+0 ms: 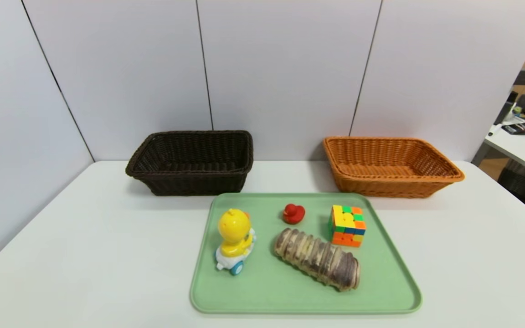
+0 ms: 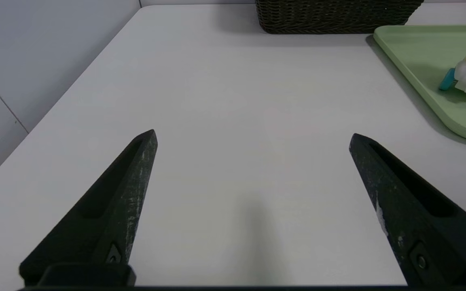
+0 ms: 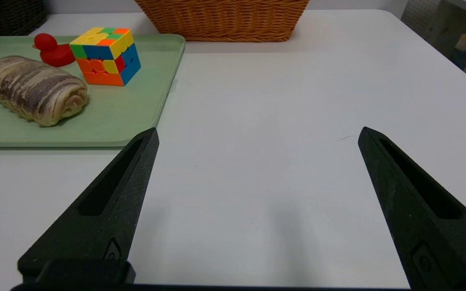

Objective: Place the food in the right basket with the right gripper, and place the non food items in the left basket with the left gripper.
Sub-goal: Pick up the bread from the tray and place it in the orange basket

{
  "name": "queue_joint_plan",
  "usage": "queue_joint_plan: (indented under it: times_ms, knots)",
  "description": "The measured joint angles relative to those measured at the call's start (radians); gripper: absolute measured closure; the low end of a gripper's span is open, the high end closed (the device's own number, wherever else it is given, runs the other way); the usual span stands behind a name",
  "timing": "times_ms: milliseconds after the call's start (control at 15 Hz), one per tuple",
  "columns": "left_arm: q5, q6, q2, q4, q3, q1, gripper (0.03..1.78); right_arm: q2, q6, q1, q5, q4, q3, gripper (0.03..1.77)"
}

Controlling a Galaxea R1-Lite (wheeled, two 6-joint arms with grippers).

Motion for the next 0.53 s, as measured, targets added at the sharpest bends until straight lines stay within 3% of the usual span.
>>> queue_joint_plan:
  times_ms: [533]
  knots:
    - [0.000, 0.001, 0.000, 0.000, 0.000, 0.000, 0.12, 0.000, -0.007, -0.001, 0.001, 0.000, 0.000, 0.10]
